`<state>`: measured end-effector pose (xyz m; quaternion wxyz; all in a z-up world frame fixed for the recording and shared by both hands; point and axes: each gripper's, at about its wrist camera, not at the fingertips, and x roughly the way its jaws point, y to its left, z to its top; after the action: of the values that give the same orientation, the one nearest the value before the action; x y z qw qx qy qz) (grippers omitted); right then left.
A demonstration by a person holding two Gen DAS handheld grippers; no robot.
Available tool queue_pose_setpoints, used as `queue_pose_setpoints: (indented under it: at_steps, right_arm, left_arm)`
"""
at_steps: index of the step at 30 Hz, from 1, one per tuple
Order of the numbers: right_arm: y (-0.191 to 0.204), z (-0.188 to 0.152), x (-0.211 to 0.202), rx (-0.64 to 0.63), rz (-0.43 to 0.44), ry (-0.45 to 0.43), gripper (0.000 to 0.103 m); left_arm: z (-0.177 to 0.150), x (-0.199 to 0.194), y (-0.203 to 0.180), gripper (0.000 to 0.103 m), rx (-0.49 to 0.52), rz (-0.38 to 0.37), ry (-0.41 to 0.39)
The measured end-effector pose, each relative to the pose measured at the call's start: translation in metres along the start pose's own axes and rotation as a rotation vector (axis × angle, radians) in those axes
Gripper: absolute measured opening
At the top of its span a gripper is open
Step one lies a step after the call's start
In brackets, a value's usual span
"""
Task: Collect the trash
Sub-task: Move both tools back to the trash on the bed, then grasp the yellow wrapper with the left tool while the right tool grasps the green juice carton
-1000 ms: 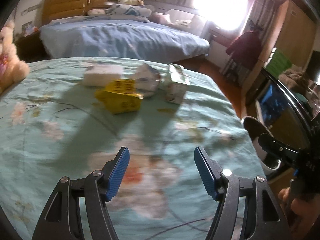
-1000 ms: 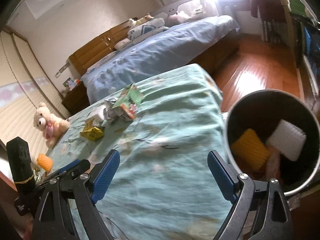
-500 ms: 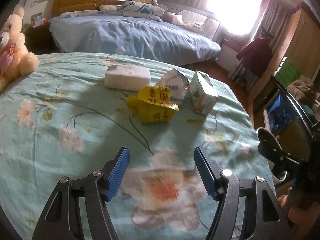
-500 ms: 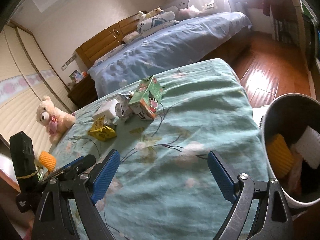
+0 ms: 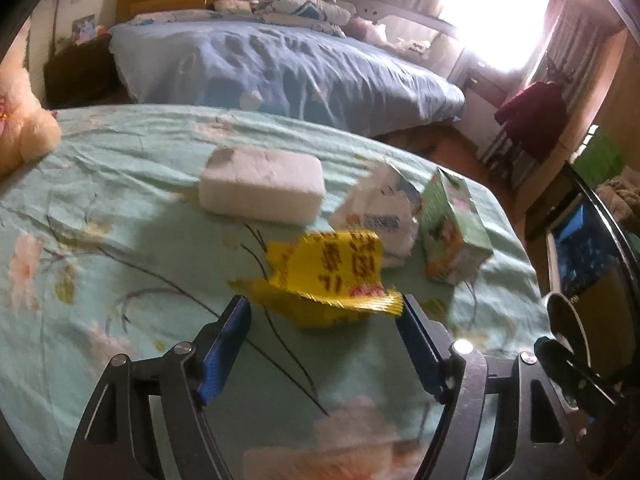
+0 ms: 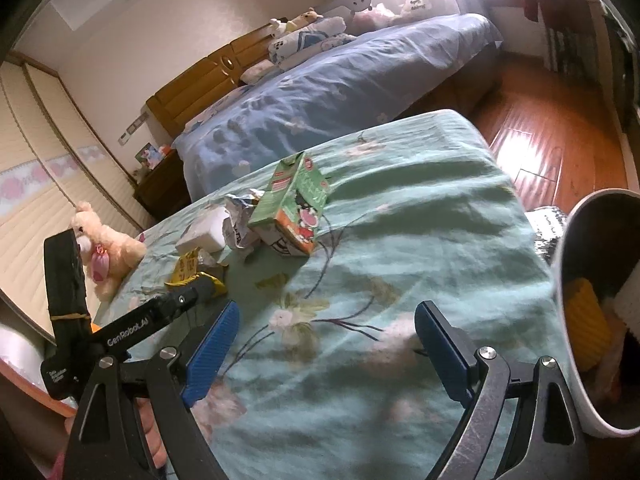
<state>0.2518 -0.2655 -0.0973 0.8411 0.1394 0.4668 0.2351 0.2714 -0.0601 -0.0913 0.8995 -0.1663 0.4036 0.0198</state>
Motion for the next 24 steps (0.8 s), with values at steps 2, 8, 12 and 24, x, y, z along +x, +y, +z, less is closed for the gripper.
queue_pose_setpoints:
  at_steps: [2,8,12,24]
  right_arm:
    - [0.006,0.001,0.005,-0.012,0.005,0.000,0.090]
    - [0.028,0.005,0.027,-0.072,-0.006,0.012,0.090]
    - [0.045,0.011,0.046,-0.121,-0.049,0.002,0.090]
    - [0.058,0.032,0.075,-0.127,-0.177,-0.037,0.048]
  left_arm:
    - [0.001,0.000,0.004,0.056,0.007,-0.019,-0.016]
    - [-0.004,-0.012,0.021,0.036,0.013,-0.051,-0.033]
    - [-0.011,-0.020,0.042,0.011,-0.018,-0.095,0.005]
    - [-0.015,-0.027,0.065,0.039,-0.025,-0.202,0.041]
